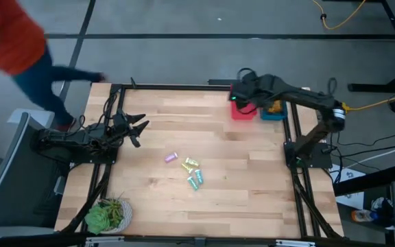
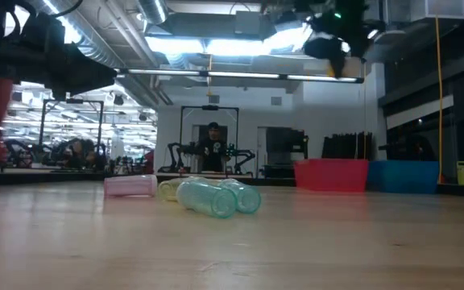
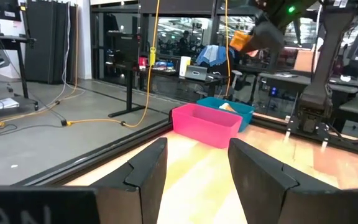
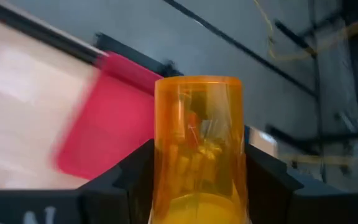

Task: Pick and place medicine bottles into bin by pill shape (circle, oval)
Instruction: Put the orange capsule bottle into the blue bin, then put the pink tablet bottle into the red bin

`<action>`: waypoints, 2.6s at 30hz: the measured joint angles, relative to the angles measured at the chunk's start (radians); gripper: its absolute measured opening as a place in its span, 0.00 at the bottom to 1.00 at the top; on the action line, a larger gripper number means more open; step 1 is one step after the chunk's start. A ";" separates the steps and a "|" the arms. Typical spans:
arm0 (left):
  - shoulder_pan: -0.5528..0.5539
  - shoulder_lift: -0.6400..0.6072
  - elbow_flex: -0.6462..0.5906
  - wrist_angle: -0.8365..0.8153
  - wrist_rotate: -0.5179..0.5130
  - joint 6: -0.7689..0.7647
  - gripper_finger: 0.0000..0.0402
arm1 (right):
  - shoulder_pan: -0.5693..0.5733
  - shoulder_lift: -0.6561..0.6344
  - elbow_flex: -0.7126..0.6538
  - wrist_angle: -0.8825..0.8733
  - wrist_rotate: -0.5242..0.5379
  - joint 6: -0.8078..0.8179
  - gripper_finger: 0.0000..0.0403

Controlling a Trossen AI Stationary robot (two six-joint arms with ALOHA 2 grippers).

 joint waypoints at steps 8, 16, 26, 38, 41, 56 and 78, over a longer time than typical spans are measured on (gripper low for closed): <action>0.000 0.005 0.000 0.000 0.003 0.000 0.41 | -0.177 -0.255 -0.389 0.161 -0.141 0.046 0.48; 0.000 0.005 0.000 0.000 0.003 -0.003 0.41 | -0.295 -0.328 -0.752 0.663 -0.314 -0.129 0.48; 0.000 0.005 0.000 0.000 0.003 -0.001 0.41 | -0.452 -0.324 -0.851 0.741 -0.277 -0.143 0.48; 0.000 0.005 0.000 0.000 0.003 0.000 0.41 | -0.460 -0.324 -0.851 0.759 -0.280 -0.150 0.56; 0.000 0.005 0.000 0.000 0.003 0.000 0.41 | -0.460 -0.324 -0.851 0.759 -0.279 -0.150 0.58; 0.000 0.005 0.000 0.000 0.003 0.000 0.41 | -0.444 -0.324 -0.851 0.861 -0.330 -0.171 0.59; 0.000 0.028 0.003 -0.011 0.061 -0.082 0.41 | -0.070 -0.331 -0.851 1.255 -0.705 -0.328 0.59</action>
